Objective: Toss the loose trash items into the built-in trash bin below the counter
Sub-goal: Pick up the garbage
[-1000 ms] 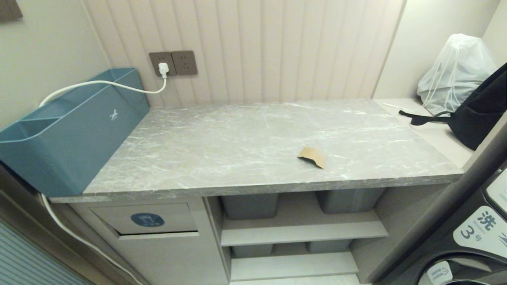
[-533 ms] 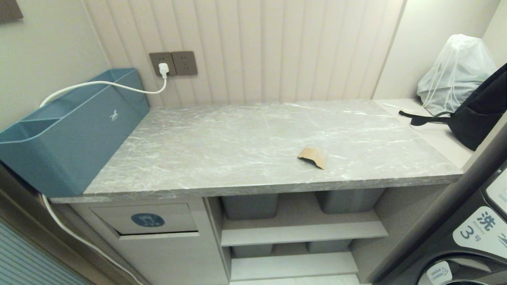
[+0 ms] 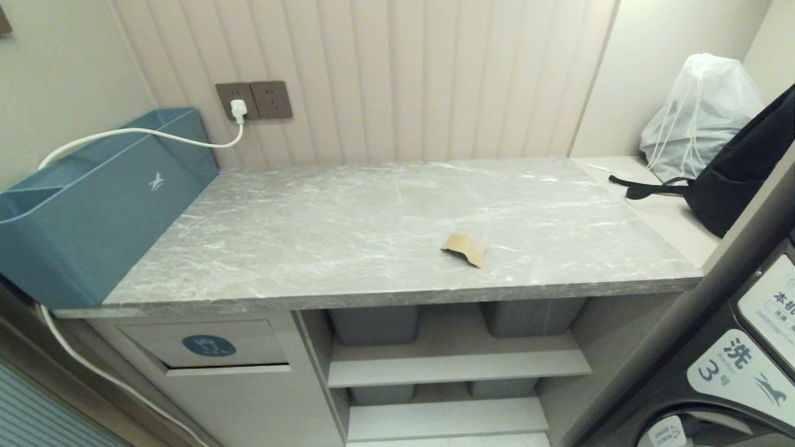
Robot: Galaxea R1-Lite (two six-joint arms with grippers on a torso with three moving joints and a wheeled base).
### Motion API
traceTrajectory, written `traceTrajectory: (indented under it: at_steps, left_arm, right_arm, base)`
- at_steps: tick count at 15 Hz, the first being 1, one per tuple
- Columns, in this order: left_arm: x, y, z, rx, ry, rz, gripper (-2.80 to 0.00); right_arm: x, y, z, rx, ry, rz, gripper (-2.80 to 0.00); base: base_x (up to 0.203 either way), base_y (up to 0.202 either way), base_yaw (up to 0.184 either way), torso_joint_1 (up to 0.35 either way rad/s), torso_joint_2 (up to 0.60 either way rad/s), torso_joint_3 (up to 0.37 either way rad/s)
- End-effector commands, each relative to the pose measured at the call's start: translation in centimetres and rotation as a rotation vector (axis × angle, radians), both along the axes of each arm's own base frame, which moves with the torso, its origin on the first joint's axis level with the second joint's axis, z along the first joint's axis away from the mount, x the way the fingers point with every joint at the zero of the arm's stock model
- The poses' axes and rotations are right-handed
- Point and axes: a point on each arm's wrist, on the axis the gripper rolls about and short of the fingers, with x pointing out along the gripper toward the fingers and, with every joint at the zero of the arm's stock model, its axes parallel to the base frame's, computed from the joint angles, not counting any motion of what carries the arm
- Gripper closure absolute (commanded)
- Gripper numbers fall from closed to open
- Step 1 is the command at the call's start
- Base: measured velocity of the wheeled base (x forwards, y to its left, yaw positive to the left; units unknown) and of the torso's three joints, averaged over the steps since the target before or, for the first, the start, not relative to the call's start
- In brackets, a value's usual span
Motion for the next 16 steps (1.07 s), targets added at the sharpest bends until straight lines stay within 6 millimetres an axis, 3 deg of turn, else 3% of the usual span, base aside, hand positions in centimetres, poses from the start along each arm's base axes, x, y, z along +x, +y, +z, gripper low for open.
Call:
traceTrajectory:
  at_steps: [1,16]
  left_arm:
    - [0.03,0.0,-0.04,-0.003,0.005,0.001,-2.8]
    - [0.04,0.0,-0.02,-0.004,0.003,-0.014,-2.8]
  right_arm:
    - [-0.01,0.0,0.0,0.0,0.0,0.0,0.0]
    - [-0.01,0.01,0.0,-0.003,-0.001,0.003,0.0]
  base:
    - [0.0,-0.184,0.002,0.002,0.0,0.0]
    - [0.0,-0.015,0.0,0.001,0.0,0.001]
